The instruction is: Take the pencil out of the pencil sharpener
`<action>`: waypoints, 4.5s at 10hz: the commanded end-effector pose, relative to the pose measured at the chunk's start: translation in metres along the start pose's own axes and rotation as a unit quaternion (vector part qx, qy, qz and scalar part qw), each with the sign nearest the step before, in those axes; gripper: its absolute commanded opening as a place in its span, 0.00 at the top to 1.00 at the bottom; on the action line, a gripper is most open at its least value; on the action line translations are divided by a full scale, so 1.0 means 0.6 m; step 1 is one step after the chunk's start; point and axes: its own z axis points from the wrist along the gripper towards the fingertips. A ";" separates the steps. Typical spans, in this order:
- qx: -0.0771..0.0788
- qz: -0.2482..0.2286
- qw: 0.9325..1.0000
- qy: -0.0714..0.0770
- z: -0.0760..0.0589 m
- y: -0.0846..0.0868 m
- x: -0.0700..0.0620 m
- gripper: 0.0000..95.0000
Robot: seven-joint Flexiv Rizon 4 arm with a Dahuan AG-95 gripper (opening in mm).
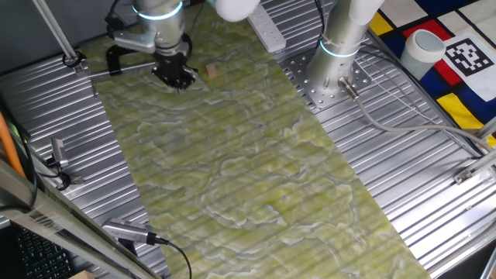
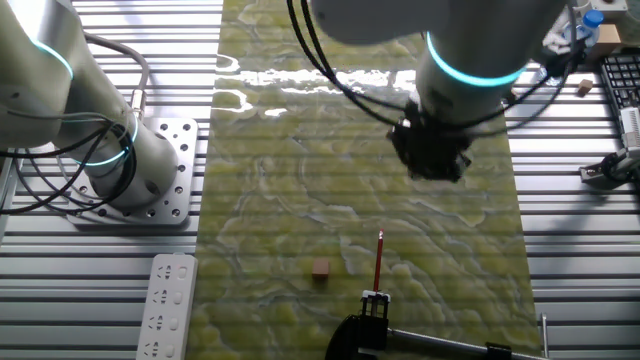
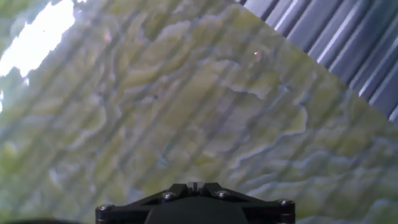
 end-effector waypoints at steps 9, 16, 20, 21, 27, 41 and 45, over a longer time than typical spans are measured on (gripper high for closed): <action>0.020 -0.109 0.994 -0.007 0.021 -0.028 0.087 1.00; 0.016 -0.116 0.993 -0.003 0.021 -0.028 0.087 1.00; 0.007 -0.133 0.991 0.017 0.021 -0.028 0.087 1.00; 0.008 -0.140 0.990 0.020 0.021 -0.028 0.087 0.80; 0.013 -0.183 0.982 0.030 0.028 -0.033 0.120 0.60; 0.015 -0.202 0.979 0.019 0.111 -0.032 0.191 0.60; 0.020 -0.202 0.979 0.017 0.134 -0.030 0.192 0.60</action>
